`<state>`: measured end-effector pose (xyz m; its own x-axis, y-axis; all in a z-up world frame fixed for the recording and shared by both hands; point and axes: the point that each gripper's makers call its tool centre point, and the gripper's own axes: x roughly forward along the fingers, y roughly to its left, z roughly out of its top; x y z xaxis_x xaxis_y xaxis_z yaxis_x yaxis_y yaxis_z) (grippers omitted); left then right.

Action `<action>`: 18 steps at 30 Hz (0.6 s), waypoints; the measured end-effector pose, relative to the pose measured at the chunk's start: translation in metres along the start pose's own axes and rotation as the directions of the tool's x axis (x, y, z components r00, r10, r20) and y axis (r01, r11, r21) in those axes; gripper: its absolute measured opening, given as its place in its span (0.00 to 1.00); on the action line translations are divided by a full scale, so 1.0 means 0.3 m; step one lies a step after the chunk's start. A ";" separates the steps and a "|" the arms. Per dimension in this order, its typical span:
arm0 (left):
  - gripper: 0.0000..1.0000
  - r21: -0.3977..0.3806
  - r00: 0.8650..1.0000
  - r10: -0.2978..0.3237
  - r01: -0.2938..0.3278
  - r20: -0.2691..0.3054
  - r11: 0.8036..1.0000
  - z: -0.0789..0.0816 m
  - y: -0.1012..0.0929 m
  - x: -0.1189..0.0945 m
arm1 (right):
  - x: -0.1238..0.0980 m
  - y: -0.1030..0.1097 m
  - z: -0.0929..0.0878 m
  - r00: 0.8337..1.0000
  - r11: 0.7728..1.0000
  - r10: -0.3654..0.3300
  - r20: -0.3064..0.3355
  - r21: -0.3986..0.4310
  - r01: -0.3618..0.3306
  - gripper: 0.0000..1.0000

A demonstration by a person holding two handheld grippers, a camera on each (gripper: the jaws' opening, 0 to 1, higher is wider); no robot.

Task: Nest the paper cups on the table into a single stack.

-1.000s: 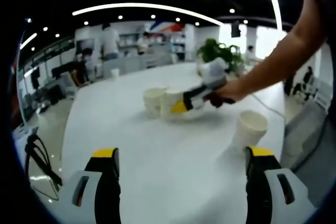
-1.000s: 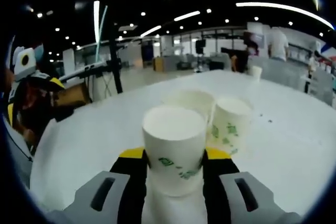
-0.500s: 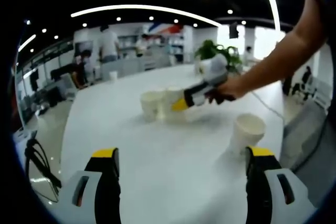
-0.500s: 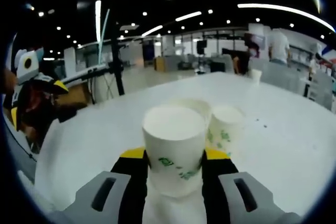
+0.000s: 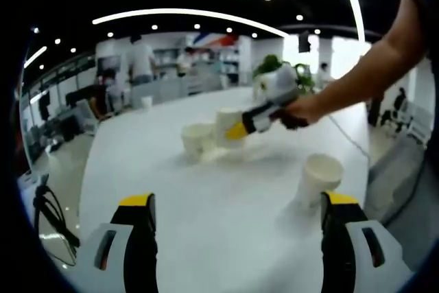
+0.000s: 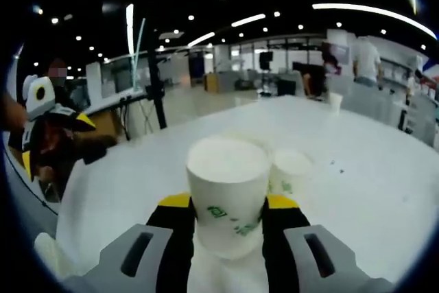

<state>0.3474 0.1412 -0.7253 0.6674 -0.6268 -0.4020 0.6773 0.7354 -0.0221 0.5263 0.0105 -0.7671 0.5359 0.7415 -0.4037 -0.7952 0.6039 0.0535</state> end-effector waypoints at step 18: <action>0.98 0.004 1.000 -0.006 0.006 0.014 1.000 0.036 -0.009 0.011 | -0.059 -0.033 0.121 1.000 1.000 0.002 0.000 -0.021 -0.002 0.34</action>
<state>0.3511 0.1344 -0.7168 0.6677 -0.6347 -0.3890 0.6823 0.7307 -0.0212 0.5351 0.0020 -0.7273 0.5345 0.7424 -0.4040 -0.8020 0.5963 0.0348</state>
